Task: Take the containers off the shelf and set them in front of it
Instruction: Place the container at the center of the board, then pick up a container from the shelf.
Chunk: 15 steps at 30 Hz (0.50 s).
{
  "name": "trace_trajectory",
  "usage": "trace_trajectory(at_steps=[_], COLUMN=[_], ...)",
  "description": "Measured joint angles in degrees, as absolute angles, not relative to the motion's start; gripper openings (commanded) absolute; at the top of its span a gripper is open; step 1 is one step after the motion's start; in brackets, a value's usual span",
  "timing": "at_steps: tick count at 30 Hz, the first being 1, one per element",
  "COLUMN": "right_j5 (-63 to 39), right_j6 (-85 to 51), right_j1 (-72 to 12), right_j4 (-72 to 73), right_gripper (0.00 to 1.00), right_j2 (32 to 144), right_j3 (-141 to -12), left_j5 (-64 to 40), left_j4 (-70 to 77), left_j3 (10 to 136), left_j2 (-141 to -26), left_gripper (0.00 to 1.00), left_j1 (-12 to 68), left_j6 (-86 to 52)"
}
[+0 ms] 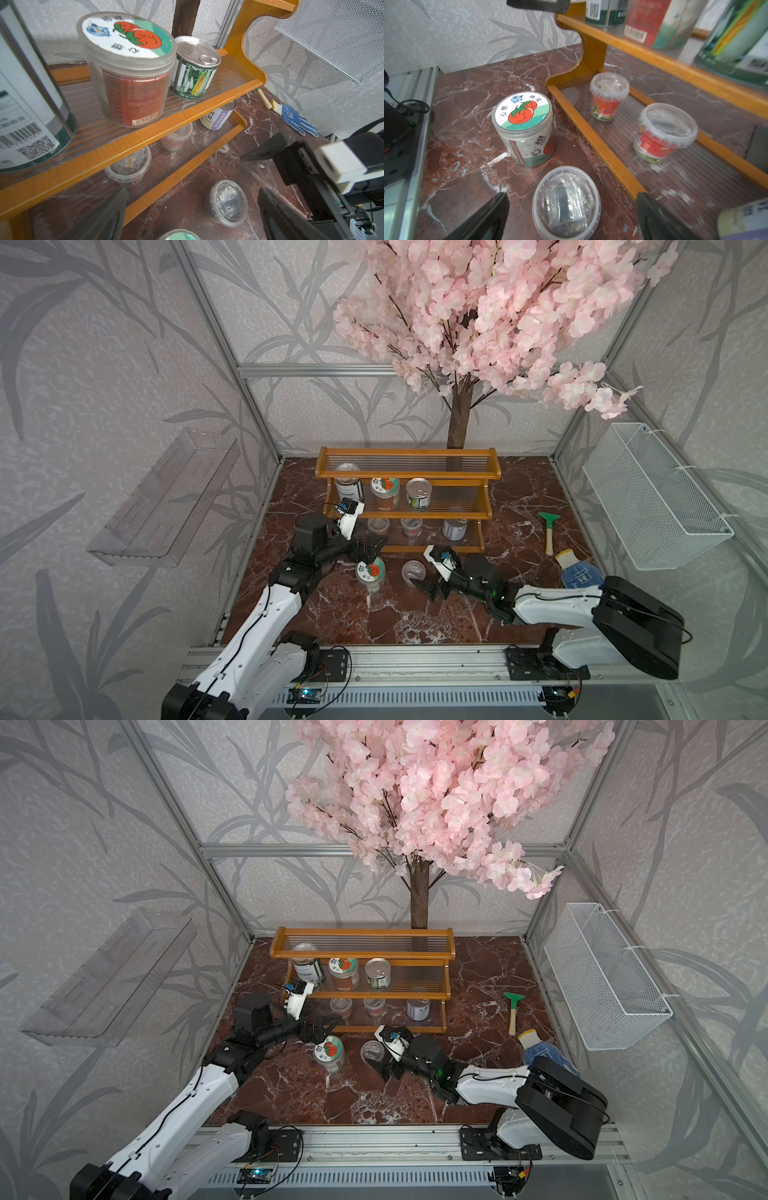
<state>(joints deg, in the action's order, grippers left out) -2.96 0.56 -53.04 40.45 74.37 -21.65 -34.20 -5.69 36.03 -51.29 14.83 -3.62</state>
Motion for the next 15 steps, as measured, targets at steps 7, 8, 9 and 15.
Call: trace_trajectory(at_steps=[7,8,9,15], right_j5=[3.7,4.7,5.6,8.1], right_j6=[-1.9,-2.0,-2.1,-2.2], right_j1=[-47.2,-46.8,-46.3,-43.1], right_j4=[33.6,33.1,32.7,31.2], right_gripper=[0.99,0.99,0.99,0.99], right_j2=[71.5,72.6,73.9,81.4], right_j3=[-30.7,-33.0,-35.5,-45.8], left_j5=[-34.5,-34.5,-34.5,-34.5], left_j4=[-5.5,-5.5,-5.6,-5.6], left_j3=[36.7,36.7,36.7,37.0], left_j2=[-51.9,-52.0,-52.0,-51.6], left_gripper=[1.00,1.00,1.00,1.00], left_j1=[14.8,14.8,14.8,14.8], left_j6=[-3.5,-3.5,-3.5,-3.5])
